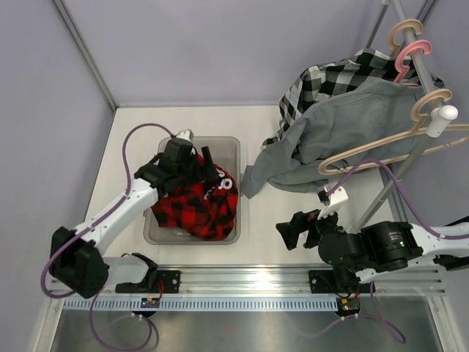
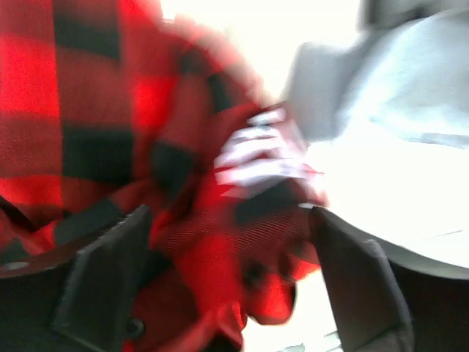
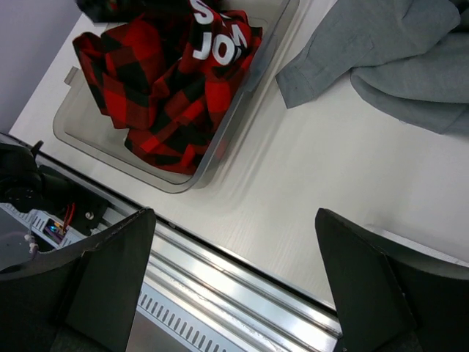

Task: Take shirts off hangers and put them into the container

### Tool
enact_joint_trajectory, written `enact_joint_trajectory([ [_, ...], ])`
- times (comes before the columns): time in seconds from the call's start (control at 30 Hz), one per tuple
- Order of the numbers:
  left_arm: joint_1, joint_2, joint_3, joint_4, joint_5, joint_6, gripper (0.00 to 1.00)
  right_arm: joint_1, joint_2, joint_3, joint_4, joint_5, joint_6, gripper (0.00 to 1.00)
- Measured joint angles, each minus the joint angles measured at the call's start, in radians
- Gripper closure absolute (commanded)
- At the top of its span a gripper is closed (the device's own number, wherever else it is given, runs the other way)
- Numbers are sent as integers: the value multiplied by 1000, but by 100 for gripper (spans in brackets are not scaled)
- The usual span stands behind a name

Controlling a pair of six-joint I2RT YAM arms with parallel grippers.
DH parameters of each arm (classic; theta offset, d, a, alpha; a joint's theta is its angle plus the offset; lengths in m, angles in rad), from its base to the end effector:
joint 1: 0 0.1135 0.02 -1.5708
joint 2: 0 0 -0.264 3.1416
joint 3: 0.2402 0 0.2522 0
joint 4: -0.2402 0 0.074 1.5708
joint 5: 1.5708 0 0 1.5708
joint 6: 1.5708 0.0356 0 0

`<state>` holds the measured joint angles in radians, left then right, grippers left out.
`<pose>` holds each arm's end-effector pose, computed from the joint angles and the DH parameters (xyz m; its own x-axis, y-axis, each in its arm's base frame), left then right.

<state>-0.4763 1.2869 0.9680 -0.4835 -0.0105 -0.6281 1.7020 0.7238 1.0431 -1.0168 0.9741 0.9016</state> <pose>0.2434 -0.1251 0.2683 -0.7826 -0.2574 -0.5668 -0.0097 0.9155 -0.4023 0.0151 0.1109 0.3618 -0.4499 0.0403 -0.8922 -0.4629 0.8438 0.2715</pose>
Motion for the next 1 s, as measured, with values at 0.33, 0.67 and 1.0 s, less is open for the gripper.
enact_joint_trajectory([
  [0.33,-283,10,568,142,11,340,2,0,42,-172,60,-73,72,1],
  [0.67,-298,400,928,350,484,539,5,0,105,-291,190,-187,141,1],
  [1.0,-318,668,1178,388,663,524,4,2,115,-290,197,-199,177,0],
])
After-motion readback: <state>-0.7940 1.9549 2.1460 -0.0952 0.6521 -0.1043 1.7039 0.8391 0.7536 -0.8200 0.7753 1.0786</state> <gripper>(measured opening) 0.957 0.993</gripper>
